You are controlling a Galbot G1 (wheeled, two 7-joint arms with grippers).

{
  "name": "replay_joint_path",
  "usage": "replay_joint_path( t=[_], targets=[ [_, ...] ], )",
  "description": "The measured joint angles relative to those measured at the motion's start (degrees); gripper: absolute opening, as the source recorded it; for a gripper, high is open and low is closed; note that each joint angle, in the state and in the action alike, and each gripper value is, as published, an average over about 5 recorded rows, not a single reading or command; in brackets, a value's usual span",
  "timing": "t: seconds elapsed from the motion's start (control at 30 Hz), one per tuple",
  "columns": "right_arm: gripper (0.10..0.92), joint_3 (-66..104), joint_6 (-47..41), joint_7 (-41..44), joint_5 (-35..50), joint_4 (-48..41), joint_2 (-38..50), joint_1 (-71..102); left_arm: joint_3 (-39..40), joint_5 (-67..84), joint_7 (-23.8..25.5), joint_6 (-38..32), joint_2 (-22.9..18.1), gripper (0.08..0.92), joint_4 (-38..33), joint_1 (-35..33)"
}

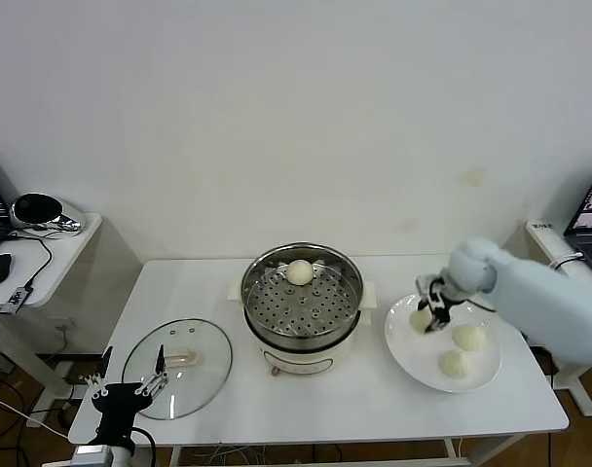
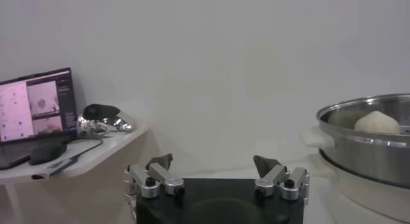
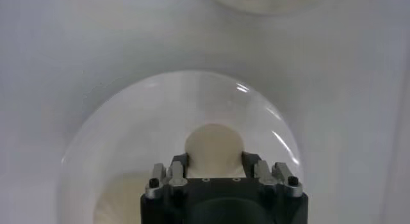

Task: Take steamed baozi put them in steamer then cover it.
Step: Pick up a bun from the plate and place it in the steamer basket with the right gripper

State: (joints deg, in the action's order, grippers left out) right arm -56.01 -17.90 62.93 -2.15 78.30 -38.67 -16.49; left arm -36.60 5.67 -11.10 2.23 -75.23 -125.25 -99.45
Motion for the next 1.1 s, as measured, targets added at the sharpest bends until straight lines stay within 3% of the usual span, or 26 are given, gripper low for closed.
replay_joint_path(
  t=[0.3, 0.57, 1.1],
  targets=[
    [0.557, -11.41, -4.69, -1.45, 14.3, 6.09, -3.75, -20.17, 0.51, 0.56, 0.01, 0.0, 0.9, 0.823, 0.54, 0.92],
    [0.56, -15.56, -10.03, -5.54, 24.87, 6.39, -13.2, -25.25, 0.14, 0.87, -0.04, 0.02, 1.02, 0.823, 0.49, 1.14],
    [0.56, -17.24, -17.04, -11.33, 30.53, -5.08, -32.89, -17.61, -0.33, 0.84, -0.02, 0.05, -0.23, 0.823, -0.36, 1.06]
  ],
)
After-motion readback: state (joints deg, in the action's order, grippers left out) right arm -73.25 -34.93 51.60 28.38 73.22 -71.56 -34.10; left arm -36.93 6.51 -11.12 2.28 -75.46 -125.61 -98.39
